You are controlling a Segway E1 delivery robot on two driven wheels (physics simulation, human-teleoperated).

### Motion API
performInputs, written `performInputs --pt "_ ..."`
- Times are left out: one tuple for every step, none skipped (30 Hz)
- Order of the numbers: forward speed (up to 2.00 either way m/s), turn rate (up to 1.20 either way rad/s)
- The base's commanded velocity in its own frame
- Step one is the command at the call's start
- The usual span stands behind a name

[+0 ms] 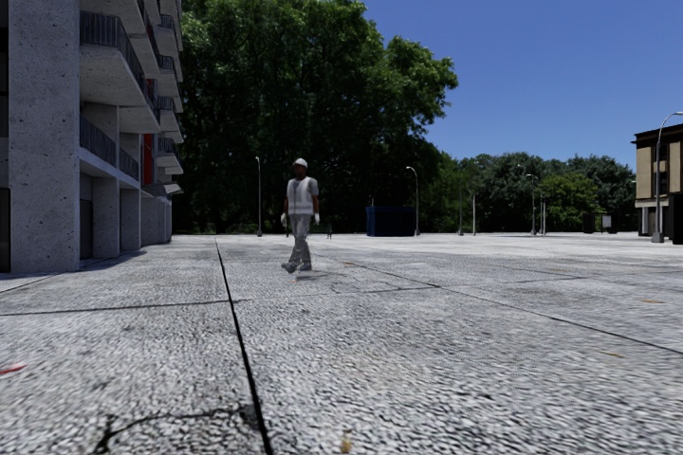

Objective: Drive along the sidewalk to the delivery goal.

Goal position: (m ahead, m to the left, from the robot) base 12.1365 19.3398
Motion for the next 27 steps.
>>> performInputs --pt "0.06 0.0" --pt "0.06 0.0" --pt "0.06 0.0" --pt "0.06 0.0" --pt "0.06 0.0" --pt "0.06 0.0" --pt "0.07 0.07" --pt "0.08 0.11" --pt "0.08 0.11" --pt "0.14 0.12" --pt "0.19 0.12" --pt "0.22 0.12" --pt "0.22 0.12" --pt "0.23 0.12" --pt "0.23 0.12" --pt "0.23 0.12" --pt "0.23 0.12" --pt "0.24 0.12" --pt "0.24 0.13" --pt "0.24 0.14" --pt "0.24 0.14" --pt "0.24 0.17" --pt "0.24 0.19" --pt "0.24 0.21" --pt "0.24 0.21" --pt "0.24 0.21" --pt "0.24 0.23"
